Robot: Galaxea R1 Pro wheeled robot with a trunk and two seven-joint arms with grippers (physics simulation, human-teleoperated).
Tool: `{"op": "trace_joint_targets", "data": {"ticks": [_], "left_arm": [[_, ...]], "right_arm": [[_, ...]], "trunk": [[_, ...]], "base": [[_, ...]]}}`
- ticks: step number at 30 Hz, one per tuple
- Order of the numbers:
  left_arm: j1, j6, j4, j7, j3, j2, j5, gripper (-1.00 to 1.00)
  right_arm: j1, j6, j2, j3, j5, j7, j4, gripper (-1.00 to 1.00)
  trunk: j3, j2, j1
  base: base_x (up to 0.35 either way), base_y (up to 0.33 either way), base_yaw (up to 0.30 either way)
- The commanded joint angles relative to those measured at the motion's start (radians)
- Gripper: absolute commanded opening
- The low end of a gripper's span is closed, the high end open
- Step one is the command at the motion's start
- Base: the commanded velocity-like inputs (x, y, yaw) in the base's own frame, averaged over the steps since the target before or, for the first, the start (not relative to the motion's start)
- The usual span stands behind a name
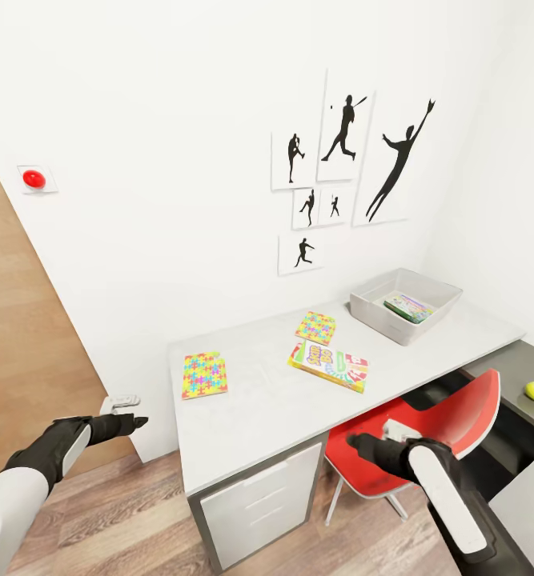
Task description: Put all the toys in the child's room - the three board games (two on the bed and one on the table), the two jigsaw puzzles on the table, and the tennis ball on the table - inside the toy box on the table in the child's room.
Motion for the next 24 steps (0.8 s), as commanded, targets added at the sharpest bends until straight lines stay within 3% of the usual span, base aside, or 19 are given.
{"op": "trace_joint_targets", "data": {"ticks": [1,6,24], "left_arm": [[0.000,0.009,-0.001,-0.003,0.005,0.000,0.007,1.00],[0.000,0.010,-0.001,-0.002,0.006,0.001,0.007,1.00],[0.000,0.010,-0.006,-0.001,0.005,0.001,0.006,1.00]], "right_arm": [[0.020,0.000,-0.001,0.003,-0.009,-0.010,-0.024,1.00],[0.051,0.001,0.000,0.004,-0.013,-0.011,-0.067,1.00],[0.056,0.000,0.000,0.000,-0.018,-0.011,-0.067,1.00]], "trunk": [[-0.001,-0.001,0.000],[-0.001,-0.001,0.000],[-0.001,-0.001,0.000]], "base": [[0.000,0.000,0.002],[0.000,0.000,0.000],[0.000,0.000,0.000]]}}
